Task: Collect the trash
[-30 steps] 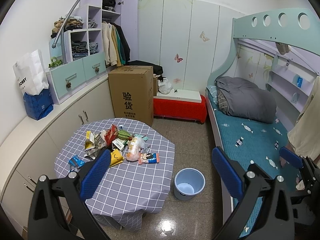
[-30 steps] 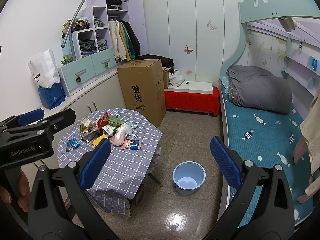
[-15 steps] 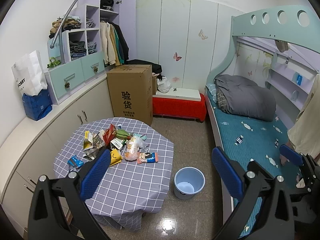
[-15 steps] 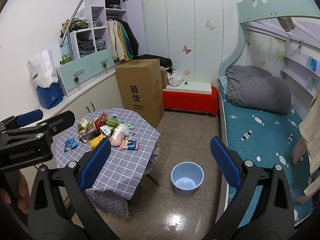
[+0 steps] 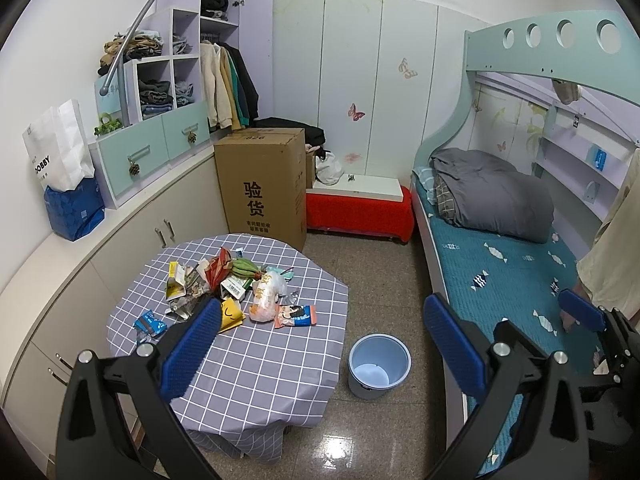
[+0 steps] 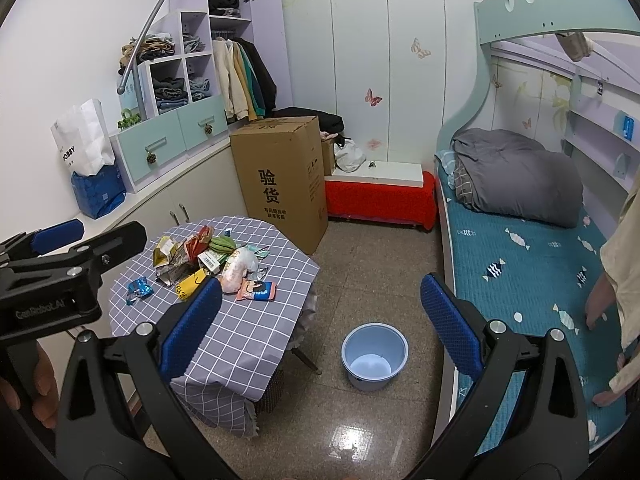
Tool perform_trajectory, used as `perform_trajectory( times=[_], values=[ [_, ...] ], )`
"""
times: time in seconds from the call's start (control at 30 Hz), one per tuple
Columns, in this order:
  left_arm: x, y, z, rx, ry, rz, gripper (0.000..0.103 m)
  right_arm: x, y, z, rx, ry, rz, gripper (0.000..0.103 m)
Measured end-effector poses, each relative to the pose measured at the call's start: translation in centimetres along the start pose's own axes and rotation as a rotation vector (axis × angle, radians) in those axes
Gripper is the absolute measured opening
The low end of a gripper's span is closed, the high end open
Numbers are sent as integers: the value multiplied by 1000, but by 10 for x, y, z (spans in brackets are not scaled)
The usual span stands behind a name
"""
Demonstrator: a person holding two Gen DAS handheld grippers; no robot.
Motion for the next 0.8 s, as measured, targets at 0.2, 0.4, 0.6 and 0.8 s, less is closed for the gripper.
perform_trajectory(
  times=[0.2,0.4,0.6,0.8],
  values=[
    [0,0,0,0,-1,-1,99,-1,-1,2,-1,3,4,97],
    [-2,-1,1,-1,2,-2,99,-3,-1,6,-3,4,0,97],
    [-4,-2,3,-1,4,-7,99,-10,-4,9,-7,7,-6,97],
    [-10,-3,5,-3,6,-17,99,-13,0,8,-8,9,-16,97]
  ],
)
Point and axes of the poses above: each gripper's, at about its wrist camera, not at the fingertips, and x roughly against the way its jaws point, z to its right, y to its underside, the point moved 6 cm from there along -x, roughly the way its jaws point, and after that the axes turned 6 degrees about x, right-handed, at the moved point
